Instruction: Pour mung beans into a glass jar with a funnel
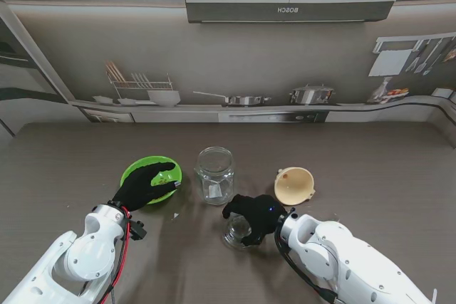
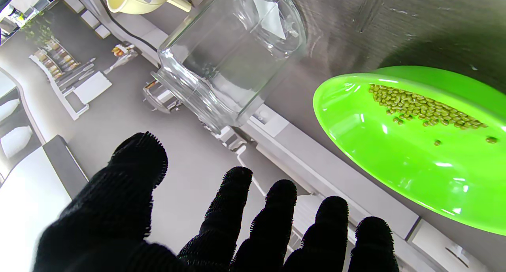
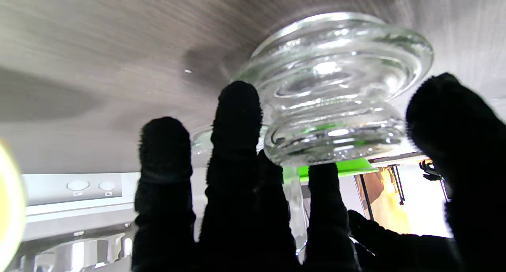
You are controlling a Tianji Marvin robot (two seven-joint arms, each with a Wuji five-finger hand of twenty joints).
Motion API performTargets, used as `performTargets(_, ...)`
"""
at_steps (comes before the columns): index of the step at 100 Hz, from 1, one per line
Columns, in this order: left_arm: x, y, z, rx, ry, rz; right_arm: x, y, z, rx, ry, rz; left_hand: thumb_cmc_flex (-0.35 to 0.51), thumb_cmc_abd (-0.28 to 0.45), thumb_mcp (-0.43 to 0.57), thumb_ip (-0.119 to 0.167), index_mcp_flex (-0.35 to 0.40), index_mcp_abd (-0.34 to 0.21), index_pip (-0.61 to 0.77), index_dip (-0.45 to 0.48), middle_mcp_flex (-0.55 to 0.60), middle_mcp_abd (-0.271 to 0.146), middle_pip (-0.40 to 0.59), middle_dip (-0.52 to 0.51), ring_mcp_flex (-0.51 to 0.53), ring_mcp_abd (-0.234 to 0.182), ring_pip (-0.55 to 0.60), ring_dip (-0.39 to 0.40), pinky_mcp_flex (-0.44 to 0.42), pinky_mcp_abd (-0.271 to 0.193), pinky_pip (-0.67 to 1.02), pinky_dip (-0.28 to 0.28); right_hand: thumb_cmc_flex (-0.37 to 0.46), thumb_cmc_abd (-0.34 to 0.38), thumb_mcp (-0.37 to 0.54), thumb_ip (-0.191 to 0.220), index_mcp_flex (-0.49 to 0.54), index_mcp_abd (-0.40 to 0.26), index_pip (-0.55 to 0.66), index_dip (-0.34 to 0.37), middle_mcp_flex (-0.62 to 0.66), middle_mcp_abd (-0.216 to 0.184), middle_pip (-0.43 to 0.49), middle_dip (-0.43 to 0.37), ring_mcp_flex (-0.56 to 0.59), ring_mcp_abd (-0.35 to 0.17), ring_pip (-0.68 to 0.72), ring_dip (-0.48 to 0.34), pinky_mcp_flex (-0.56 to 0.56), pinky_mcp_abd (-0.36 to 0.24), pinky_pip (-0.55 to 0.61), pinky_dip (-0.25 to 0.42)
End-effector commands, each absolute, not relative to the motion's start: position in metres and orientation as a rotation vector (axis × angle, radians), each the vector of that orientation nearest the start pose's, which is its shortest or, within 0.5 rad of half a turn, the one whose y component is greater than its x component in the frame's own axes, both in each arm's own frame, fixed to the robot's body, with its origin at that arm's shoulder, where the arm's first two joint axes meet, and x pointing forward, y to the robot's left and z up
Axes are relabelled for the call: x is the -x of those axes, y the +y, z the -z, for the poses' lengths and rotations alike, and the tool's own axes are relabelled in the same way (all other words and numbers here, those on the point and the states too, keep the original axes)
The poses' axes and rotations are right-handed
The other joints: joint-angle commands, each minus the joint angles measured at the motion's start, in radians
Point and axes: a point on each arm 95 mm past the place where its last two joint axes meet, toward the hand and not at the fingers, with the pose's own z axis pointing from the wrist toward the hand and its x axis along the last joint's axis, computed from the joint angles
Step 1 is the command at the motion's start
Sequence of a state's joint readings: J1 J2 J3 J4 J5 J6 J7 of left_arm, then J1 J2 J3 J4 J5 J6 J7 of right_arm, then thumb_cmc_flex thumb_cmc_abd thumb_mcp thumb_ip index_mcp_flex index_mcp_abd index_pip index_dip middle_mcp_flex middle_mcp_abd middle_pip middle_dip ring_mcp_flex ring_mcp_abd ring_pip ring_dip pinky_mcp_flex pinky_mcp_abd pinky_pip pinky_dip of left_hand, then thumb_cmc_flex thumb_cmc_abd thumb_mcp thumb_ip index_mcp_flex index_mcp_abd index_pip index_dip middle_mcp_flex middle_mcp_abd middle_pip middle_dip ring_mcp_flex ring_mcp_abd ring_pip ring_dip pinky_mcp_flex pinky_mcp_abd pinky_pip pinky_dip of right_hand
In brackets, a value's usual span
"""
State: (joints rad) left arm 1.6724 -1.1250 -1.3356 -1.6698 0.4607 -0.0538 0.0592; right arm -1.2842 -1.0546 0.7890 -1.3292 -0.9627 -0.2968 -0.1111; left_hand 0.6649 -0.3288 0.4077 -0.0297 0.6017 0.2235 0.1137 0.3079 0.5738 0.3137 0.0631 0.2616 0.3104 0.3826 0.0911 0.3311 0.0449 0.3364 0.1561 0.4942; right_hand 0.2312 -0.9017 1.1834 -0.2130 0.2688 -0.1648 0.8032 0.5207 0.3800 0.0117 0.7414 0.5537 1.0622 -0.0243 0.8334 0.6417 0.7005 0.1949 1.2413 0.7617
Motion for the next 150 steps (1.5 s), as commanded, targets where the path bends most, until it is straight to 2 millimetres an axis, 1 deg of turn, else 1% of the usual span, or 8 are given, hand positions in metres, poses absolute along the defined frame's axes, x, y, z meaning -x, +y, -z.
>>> performTargets(1, -0.384, 0.021, 0.314, 1.702, 1.085, 1.850, -0.400, 0.078, 0.377, -0.889, 2.001, -1.675, 0.010, 0.045, -0.025, 0.008, 0.005, -0.001, 0.002, -0.004, -0.010, 0.005, -0.001, 0.002, -0.023, -0.017, -0.023, -0.014, -0.028, -0.003, -0.021, 0.002, -0.048, -0.012, 0.000, 0.029, -0.031, -0.017, -0.015, -0.017, -0.045, 0.013, -0.025, -0.026, -0.008, 0.025, -0.029, -0.025, -0.010, 0.049, -0.010, 0.011)
performTargets(18, -0.384, 0.021, 0.315, 1.702, 1.088, 1.850, -0.397, 0.074, 0.365, -0.923, 1.959, -1.684, 0.010, 0.046, -0.027, 0.008, -0.001, -0.002, 0.000, -0.004, -0.010, 0.005, -0.001, 0.002, -0.023, -0.019, -0.023, -0.014, -0.027, -0.003, -0.021, 0.002, -0.086, 0.036, -0.038, 0.029, -0.037, -0.016, -0.029, -0.017, -0.031, 0.008, -0.044, -0.053, -0.014, 0.048, -0.072, -0.038, -0.020, 0.064, -0.029, 0.017)
performTargets(37, -0.385, 0.020, 0.315, 1.706, 1.093, 1.850, -0.393, 0.066, 0.337, -0.987, 1.881, -1.690, 0.010, 0.046, -0.027, 0.008, 0.003, -0.003, 0.001, -0.004, -0.011, 0.005, -0.002, 0.002, -0.022, -0.017, -0.022, -0.013, -0.028, -0.004, -0.021, 0.002, -0.104, 0.126, -0.103, 0.042, -0.024, 0.003, -0.038, -0.015, 0.024, 0.002, -0.072, -0.076, -0.039, 0.068, -0.108, -0.041, -0.049, 0.076, -0.053, 0.026)
performTargets(50, -0.385, 0.020, 0.315, 1.704, 1.093, 1.852, -0.401, 0.056, 0.323, -1.028, 1.803, -1.666, 0.011, 0.046, -0.027, 0.009, 0.002, 0.000, 0.001, -0.004, -0.009, 0.005, -0.001, 0.003, -0.023, -0.018, -0.023, -0.013, -0.027, -0.003, -0.021, 0.002, -0.093, 0.165, -0.141, 0.056, 0.005, 0.025, -0.045, -0.011, 0.069, -0.001, -0.081, -0.077, -0.069, 0.089, -0.147, -0.050, -0.079, 0.083, -0.088, 0.021)
performTargets(88, -0.385, 0.019, 0.315, 1.704, 1.096, 1.853, -0.432, 0.021, 0.293, -1.021, 1.675, -1.525, 0.011, 0.048, -0.027, 0.009, 0.004, -0.002, 0.001, -0.004, -0.009, 0.005, -0.001, 0.003, -0.022, -0.020, -0.023, -0.014, -0.027, -0.005, -0.020, 0.003, -0.097, 0.153, -0.125, 0.059, 0.028, 0.038, -0.056, -0.009, 0.077, -0.014, -0.125, -0.092, -0.228, 0.151, -0.420, -0.174, -0.215, 0.067, -0.246, -0.056)
performTargets(110, -0.385, 0.018, 0.315, 1.707, 1.100, 1.851, -0.445, 0.001, 0.283, -1.008, 1.677, -1.429, 0.010, 0.048, -0.028, 0.008, 0.005, -0.002, 0.002, -0.004, -0.009, 0.004, -0.001, 0.003, -0.023, -0.019, -0.023, -0.014, -0.027, -0.004, -0.020, 0.003, -0.109, 0.149, -0.122, 0.056, 0.020, 0.042, -0.084, -0.026, 0.058, -0.008, -0.183, -0.131, -0.316, 0.193, -0.568, -0.273, -0.281, 0.084, -0.360, -0.142)
performTargets(132, -0.385, 0.018, 0.316, 1.714, 1.106, 1.846, -0.457, -0.019, 0.282, -1.017, 1.715, -1.330, 0.011, 0.048, -0.028, 0.009, 0.006, 0.000, 0.002, -0.004, -0.008, 0.006, -0.001, 0.003, -0.023, -0.019, -0.023, -0.014, -0.027, -0.005, -0.020, 0.003, -0.114, 0.134, -0.119, 0.053, 0.006, 0.060, -0.108, -0.037, 0.052, 0.003, -0.216, -0.162, -0.373, 0.203, -0.623, -0.316, -0.319, 0.087, -0.409, -0.178)
performTargets(150, -0.385, 0.018, 0.316, 1.718, 1.112, 1.844, -0.472, -0.028, 0.293, -0.976, 1.731, -1.258, 0.010, 0.050, -0.029, 0.008, 0.002, -0.003, 0.001, -0.004, -0.011, 0.002, -0.002, 0.002, -0.022, -0.019, -0.023, -0.014, -0.027, -0.005, -0.020, 0.003, -0.119, 0.119, -0.100, 0.051, -0.001, 0.083, -0.104, -0.035, 0.055, 0.005, -0.209, -0.165, -0.364, 0.208, -0.622, -0.322, -0.307, 0.083, -0.406, -0.181)
